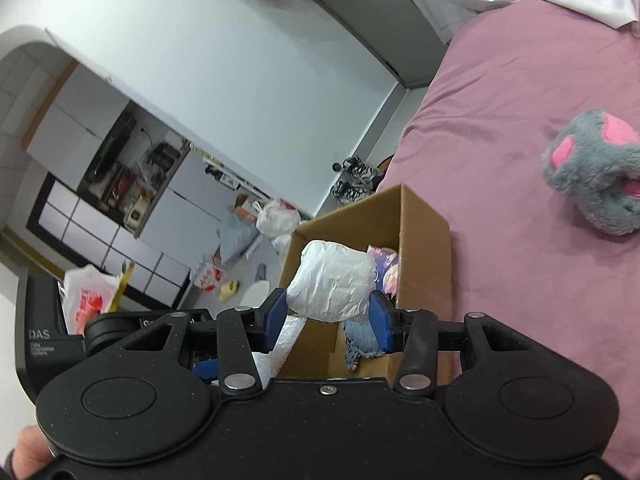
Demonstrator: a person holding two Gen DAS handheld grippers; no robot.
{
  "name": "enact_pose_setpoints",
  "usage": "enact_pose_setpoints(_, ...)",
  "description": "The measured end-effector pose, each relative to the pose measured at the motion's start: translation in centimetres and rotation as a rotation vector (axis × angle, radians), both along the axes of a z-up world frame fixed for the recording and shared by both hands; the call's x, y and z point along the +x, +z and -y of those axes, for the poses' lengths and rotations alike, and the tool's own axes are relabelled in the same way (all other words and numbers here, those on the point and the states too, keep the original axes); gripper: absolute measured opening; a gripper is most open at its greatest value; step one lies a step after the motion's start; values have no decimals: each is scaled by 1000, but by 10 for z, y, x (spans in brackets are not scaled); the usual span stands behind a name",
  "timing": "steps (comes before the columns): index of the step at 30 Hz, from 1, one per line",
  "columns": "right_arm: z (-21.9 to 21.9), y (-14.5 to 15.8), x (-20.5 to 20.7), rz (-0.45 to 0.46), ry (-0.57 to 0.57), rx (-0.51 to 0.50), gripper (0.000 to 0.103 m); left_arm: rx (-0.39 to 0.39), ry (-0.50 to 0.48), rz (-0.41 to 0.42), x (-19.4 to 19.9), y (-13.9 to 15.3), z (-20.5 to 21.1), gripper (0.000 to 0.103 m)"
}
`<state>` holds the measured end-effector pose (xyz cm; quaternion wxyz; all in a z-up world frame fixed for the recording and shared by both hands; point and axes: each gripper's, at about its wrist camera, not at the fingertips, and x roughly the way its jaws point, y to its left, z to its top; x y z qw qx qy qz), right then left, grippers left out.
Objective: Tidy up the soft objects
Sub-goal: 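Lift the cloth ball and filling bag with both tools over the box, then open both tools to drop the cloth ball and filling bag into the box, then move both tools to the grey plush with pink ears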
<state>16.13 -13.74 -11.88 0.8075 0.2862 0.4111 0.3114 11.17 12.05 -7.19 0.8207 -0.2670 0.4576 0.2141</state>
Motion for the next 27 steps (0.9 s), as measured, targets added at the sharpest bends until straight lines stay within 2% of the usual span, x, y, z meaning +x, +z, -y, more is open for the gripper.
enact_pose_setpoints(5, -10, 5, -5, 13, 17, -34, 44, 16, -16, 0, -3, 5, -4, 42)
enact_pose_setpoints(6, -12, 6, -5, 17, 24, -40, 45, 26, -20, -1, -2, 7, -4, 48)
enact_pose_setpoints(7, -15, 6, -6, 22, 31, -44, 47, 39, -22, 0, -3, 10, -5, 54)
enact_pose_setpoints(9, -17, 6, -8, 30, 43, -60, 49, 65, -22, 11, -6, 16, -8, 61)
enact_pose_setpoints(10, -19, 6, -9, 30, 49, -66, 54, 72, -21, 16, -7, 18, -9, 65)
enact_pose_setpoints(12, -23, 6, -11, 27, 58, -76, 59, 75, -23, 22, -8, 21, -11, 68)
enact_pose_setpoints(19, -20, 15, -15, 40, 27, -105, 84, 82, -33, 9, -9, 21, -14, 72)
enact_pose_setpoints(22, -12, 19, -15, 43, 2, -130, 89, 101, -45, 9, -9, 23, -11, 77)
enact_pose_setpoints(27, 3, 23, -15, 31, -29, -165, 94, 127, -78, 9, -5, 26, 1, 78)
